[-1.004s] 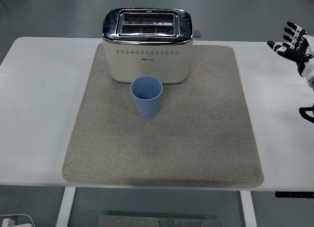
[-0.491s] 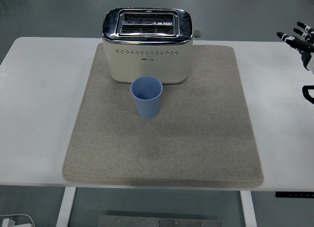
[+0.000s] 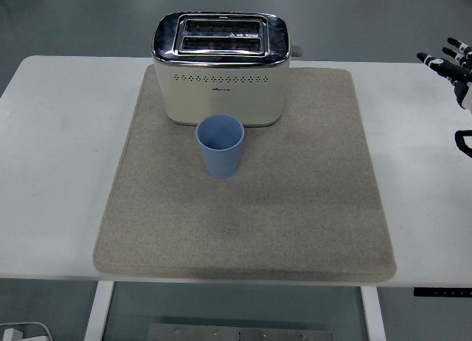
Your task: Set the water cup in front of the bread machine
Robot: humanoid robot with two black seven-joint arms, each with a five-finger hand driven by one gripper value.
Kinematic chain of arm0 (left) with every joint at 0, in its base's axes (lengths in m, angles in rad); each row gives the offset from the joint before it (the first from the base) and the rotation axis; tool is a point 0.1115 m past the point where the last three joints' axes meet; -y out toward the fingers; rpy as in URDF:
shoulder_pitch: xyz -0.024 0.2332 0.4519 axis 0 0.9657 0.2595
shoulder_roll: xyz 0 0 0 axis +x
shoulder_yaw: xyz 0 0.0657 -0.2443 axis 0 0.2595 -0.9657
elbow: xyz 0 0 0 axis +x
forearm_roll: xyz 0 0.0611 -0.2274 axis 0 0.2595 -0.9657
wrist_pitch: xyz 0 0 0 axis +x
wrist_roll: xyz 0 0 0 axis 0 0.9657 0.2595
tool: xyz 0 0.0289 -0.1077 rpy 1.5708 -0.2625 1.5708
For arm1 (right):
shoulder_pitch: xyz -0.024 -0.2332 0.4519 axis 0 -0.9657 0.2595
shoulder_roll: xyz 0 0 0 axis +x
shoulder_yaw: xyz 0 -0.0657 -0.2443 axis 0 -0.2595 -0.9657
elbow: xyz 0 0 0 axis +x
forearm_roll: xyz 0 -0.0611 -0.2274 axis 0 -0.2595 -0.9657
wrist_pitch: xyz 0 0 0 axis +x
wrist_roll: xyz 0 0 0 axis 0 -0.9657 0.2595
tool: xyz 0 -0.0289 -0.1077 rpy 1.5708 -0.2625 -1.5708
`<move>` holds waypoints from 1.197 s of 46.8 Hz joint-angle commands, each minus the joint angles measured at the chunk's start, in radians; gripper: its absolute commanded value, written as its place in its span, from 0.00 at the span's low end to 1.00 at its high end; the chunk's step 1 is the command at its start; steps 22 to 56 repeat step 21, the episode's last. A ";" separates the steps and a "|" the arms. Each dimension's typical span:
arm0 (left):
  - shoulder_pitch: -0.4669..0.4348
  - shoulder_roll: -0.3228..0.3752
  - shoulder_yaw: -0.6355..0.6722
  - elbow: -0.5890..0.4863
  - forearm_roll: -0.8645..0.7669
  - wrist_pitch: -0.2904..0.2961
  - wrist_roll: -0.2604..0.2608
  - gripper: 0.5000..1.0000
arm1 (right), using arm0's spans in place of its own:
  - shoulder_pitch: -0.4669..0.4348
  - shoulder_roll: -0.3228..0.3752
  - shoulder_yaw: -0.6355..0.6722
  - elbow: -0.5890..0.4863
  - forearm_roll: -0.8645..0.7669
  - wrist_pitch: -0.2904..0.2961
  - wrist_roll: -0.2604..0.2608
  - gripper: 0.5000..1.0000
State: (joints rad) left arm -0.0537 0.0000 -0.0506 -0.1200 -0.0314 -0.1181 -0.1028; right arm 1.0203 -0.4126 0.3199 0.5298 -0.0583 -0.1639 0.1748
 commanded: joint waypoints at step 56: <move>0.000 0.000 0.000 -0.001 -0.001 0.000 0.000 1.00 | 0.001 0.012 -0.002 0.003 0.002 0.000 -0.001 0.83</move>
